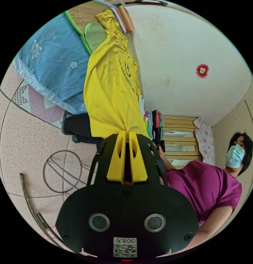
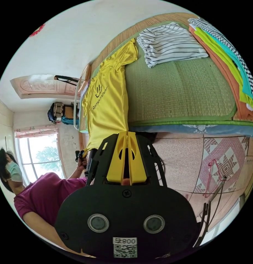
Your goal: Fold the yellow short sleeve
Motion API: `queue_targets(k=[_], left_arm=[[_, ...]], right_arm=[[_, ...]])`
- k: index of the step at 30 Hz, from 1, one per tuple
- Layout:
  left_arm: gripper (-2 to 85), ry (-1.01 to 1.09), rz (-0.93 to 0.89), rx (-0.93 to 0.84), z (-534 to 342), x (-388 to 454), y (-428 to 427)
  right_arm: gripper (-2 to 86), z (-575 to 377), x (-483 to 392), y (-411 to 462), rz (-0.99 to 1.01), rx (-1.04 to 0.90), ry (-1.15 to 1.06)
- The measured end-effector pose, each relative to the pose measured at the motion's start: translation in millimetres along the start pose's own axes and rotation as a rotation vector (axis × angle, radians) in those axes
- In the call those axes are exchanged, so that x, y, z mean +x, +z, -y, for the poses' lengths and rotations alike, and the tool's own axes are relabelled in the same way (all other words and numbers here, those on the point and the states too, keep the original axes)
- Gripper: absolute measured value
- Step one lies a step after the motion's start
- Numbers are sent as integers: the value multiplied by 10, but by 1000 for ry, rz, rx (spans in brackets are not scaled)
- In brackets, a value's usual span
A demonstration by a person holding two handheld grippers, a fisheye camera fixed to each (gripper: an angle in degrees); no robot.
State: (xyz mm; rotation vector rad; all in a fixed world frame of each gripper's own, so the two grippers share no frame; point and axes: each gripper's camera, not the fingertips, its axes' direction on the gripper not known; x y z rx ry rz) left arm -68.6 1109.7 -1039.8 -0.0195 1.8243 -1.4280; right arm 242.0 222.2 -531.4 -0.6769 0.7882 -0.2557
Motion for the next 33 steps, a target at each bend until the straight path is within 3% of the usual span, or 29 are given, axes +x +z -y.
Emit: queue_targets(k=[10, 16, 23, 28, 33], left_arm=[[73, 74, 227, 135, 1046, -537, 29], [67, 144, 415, 157, 2318, -762, 397], [43, 140, 620, 197, 3621, -1391, 1034], [18, 149, 807, 170, 4039, -1998, 1364], [6, 138, 806, 200, 4140, -2573, 1391]], right_arm=[[-1, 272, -18, -157, -41, 66, 157], [0, 1319, -1155, -32, -197, 107, -86], [0, 2871, -2586, 847, -501, 37, -408], [-2, 3333, -2789, 1251, -675, -33, -462], [-2, 3386, -2755, 934, -622, 24, -454]])
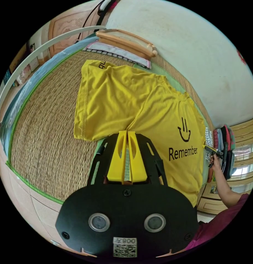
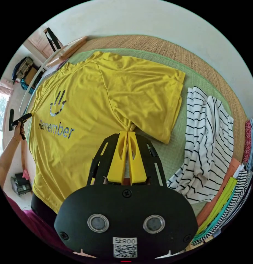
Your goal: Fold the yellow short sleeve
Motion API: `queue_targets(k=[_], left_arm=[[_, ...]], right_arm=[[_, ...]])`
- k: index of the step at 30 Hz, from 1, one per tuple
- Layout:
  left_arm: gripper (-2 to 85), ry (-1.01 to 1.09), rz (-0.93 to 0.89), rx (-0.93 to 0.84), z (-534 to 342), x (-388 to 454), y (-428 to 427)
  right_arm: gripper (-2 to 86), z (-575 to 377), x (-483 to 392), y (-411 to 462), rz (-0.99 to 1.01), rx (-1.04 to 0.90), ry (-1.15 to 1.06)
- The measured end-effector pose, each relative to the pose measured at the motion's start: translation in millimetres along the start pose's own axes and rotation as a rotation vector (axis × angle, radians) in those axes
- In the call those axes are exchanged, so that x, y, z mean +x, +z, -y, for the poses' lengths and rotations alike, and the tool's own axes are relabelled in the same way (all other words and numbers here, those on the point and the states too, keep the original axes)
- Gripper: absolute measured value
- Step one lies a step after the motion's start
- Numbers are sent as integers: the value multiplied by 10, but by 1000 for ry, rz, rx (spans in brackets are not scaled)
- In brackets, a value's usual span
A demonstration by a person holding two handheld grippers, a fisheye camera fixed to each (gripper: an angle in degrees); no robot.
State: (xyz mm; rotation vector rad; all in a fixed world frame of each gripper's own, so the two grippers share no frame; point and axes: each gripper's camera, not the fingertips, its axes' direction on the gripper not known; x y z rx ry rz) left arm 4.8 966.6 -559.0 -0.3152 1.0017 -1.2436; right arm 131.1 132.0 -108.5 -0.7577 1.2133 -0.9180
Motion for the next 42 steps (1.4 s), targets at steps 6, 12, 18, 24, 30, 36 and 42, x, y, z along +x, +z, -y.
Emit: queue_targets(k=[6, 12, 18, 24, 30, 36, 42], left_arm=[[4, -23, -91, 126, -195, -389, 377], [3, -124, 78, 75, -303, -992, 1111], [5, -188, 56, 136, -493, -1339, 1603], [29, -94, -212, 243, -982, -1292, 2131], [64, 201, -354, 75, -1071, -378, 3284], [74, 537, -476, -103, -1149, 1053, 4636], [79, 793, -489, -218, -1376, 2429, 5962]], right_arm=[[-1, -49, 7, -276, 90, 52, 33], [0, -99, -12, -322, 112, 53, 69], [2, -201, -15, -462, 124, 85, 122], [16, -485, 93, -779, 45, 220, 259], [65, -565, 235, -843, 34, 283, 390], [60, -546, 133, -690, -16, 254, 450], [57, -618, -31, -705, -65, 281, 465]])
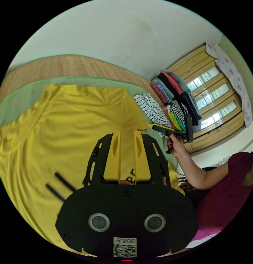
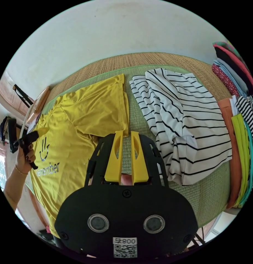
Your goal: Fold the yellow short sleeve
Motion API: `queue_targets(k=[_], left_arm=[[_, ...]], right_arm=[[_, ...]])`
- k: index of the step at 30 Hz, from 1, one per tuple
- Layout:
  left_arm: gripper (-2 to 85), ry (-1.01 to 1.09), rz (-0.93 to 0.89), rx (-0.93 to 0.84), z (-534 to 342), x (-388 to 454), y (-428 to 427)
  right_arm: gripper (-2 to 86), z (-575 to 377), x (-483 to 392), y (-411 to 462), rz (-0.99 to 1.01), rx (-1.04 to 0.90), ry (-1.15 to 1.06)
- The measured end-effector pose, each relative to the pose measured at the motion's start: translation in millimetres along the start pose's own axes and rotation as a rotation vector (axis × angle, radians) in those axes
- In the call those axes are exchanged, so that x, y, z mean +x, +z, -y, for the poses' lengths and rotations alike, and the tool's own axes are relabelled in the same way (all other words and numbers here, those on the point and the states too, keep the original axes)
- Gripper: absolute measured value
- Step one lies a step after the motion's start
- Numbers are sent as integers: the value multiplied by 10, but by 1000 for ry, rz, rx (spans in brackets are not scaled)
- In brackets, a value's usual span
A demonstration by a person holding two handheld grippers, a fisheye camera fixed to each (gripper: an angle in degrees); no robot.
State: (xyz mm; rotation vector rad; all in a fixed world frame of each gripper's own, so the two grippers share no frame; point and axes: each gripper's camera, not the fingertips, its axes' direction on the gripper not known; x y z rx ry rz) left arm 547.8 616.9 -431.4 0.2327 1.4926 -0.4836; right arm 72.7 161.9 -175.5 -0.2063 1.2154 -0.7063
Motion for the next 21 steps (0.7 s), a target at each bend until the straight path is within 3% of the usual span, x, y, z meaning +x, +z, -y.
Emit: queue_targets(k=[6, 11, 21], left_arm=[[87, 64, 30, -70, 798, 87, 1412], [93, 97, 175, -118, 1228, 104, 2379], [45, 221, 474, -203, 1016, 57, 3422]], right_arm=[[41, -175, -68, -17, -11, 74, 6], [28, -221, -194, 7, -60, 78, -31], [24, -254, -152, 85, -53, 87, -27]])
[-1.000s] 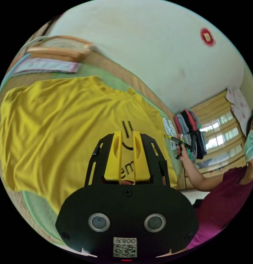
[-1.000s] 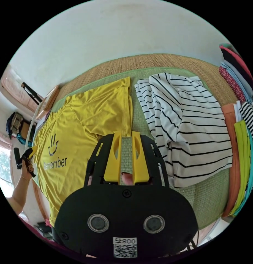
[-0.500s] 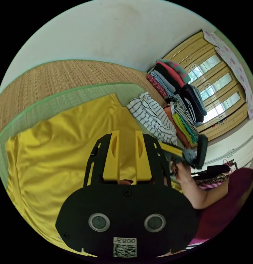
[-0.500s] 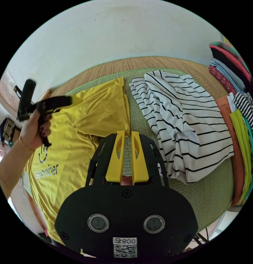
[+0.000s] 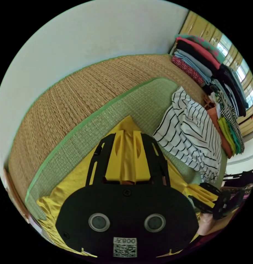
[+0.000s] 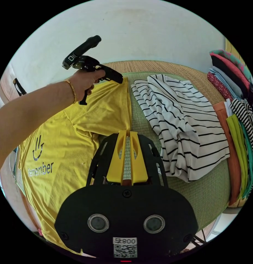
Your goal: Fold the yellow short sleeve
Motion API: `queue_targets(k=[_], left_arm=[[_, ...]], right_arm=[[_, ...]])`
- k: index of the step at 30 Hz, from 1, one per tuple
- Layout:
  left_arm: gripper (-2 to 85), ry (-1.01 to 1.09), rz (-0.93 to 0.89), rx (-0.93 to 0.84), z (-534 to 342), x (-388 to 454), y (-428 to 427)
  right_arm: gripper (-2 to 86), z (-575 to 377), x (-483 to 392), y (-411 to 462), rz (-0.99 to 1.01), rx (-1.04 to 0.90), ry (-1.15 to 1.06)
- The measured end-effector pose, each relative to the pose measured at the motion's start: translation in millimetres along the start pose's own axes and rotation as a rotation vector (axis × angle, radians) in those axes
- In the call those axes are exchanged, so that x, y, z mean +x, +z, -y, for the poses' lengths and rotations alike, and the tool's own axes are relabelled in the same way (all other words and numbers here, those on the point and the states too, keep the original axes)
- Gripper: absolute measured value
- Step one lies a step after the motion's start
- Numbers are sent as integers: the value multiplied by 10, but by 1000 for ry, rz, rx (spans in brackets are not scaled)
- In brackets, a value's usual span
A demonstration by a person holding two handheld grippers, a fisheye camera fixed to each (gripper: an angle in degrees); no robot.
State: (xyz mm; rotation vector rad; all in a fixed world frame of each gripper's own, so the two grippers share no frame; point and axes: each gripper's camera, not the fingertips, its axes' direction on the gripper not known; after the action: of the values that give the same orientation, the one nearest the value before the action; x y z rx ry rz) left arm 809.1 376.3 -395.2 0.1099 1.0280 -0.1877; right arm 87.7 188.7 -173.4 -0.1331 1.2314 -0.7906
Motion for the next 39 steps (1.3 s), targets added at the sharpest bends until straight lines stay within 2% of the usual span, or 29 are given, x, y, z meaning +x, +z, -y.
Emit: queue_targets(k=[7, 11, 16, 19, 21, 23, 29, 35, 39], left_arm=[[12, -39, -94, 63, -383, -209, 117], [8, -90, -239, 220, -811, -560, -226], [7, -227, -438, 403, -1684, -1225, -614], [7, -332, -504, 468, -2341, -1704, -725], [8, -392, -530, 477, -2713, -1988, -704], [10, -483, -538, 446, -3159, -2327, -580], [28, -625, -536, 370, -3864, -2735, -249], [81, -751, -505, 405, -4315, -2908, -206], [89, -637, -493, 391, -4208, -2660, -215]], right_arm=[[19, -1, 99, 85, 19, 10, 8], [16, -16, 160, 73, 57, 88, -4], [15, -19, 238, -51, 239, 224, -46], [15, 25, 313, -78, 456, 270, -118], [15, 102, 350, 11, 681, 244, -191], [15, 152, 322, 100, 760, 215, -238], [15, 318, -19, 415, 741, 64, -389], [16, 453, -244, 717, 709, -73, -452], [17, 529, -365, 833, 735, -142, -507]])
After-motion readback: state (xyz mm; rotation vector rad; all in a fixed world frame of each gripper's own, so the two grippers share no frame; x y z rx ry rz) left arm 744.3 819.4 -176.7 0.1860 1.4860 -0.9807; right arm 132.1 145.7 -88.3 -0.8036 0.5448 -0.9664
